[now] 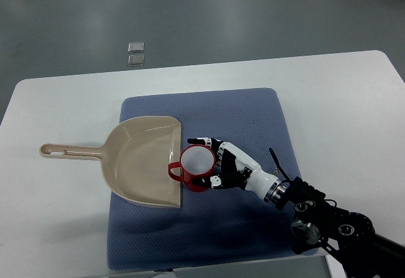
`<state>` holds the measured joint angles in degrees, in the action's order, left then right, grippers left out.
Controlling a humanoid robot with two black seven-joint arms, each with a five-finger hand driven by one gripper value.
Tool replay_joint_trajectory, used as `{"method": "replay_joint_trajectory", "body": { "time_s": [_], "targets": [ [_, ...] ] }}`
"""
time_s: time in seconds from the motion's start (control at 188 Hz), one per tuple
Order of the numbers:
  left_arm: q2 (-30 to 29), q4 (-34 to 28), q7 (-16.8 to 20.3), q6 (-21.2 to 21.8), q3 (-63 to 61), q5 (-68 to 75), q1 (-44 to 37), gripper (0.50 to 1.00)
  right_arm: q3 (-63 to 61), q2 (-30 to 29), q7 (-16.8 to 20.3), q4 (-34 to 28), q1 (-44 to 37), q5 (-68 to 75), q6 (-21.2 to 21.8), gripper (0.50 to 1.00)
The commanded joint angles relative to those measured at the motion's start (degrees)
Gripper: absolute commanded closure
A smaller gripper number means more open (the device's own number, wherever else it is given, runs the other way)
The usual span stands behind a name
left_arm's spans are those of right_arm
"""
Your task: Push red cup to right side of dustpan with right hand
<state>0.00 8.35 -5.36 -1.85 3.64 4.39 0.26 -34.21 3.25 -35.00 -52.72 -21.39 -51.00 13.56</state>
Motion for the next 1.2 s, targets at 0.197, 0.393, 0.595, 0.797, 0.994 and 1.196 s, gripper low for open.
{"method": "replay_joint_trajectory", "body": {
  "time_s": [0.197, 0.393, 0.595, 0.797, 0.994, 1.196],
  "targets": [
    [0.0, 0.0, 0.0, 0.0, 0.0, 0.0, 0.0, 0.5, 0.0, 0.9, 0.0, -0.5, 0.5, -0.8, -0.2, 0.57],
    [0.0, 0.0, 0.0, 0.0, 0.0, 0.0, 0.0, 0.5, -0.5, 1.6, 0.0, -0.5, 0.5, -0.8, -0.2, 0.57],
    [0.0, 0.0, 0.0, 0.0, 0.0, 0.0, 0.0, 0.5, -0.8, 2.0, 0.0, -0.5, 0.4, -0.7, -0.1, 0.57],
    [0.0, 0.0, 0.0, 0.0, 0.0, 0.0, 0.0, 0.5, -0.9, 3.3, 0.0, -1.1, 0.4, -0.6, 0.2, 0.57],
    [0.0, 0.0, 0.0, 0.0, 0.0, 0.0, 0.0, 0.5, -0.9, 4.0, 0.0, -1.9, 0.4, -0.6, 0.2, 0.572],
    [0.0, 0.0, 0.0, 0.0, 0.0, 0.0, 0.0, 0.5, -0.9, 5.3, 0.0, -2.4, 0.5, -0.4, 0.2, 0.572]
  ]
}}
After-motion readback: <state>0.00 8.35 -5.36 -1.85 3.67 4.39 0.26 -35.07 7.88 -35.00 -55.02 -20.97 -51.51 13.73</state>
